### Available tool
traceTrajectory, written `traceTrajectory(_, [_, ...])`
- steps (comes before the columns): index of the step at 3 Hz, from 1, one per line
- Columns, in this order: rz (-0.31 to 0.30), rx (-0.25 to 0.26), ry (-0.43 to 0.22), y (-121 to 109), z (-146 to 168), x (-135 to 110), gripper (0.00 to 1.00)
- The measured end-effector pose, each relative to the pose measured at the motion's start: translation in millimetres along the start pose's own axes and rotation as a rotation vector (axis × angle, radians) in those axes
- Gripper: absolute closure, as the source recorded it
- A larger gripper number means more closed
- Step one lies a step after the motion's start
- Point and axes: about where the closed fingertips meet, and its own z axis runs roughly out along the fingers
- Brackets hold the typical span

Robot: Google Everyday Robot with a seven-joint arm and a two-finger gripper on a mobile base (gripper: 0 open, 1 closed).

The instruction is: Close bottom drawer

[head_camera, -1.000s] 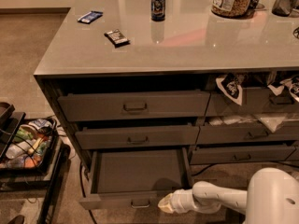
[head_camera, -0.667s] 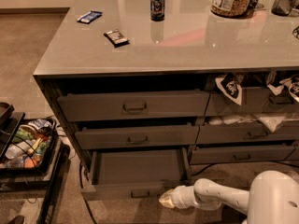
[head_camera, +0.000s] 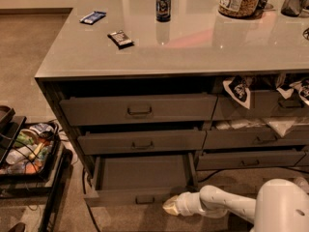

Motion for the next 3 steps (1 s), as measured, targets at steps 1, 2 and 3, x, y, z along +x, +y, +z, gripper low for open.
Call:
traceTrajectory(1, [-0.005,0.042,-0.017,-21,19,-9,1.0])
traceTrajectory(2, [-0.001,0.06,-0.02,-27,24,-11,1.0])
traceTrajectory(3, [0.006,0.111,-0.023,-53,38,-17,1.0])
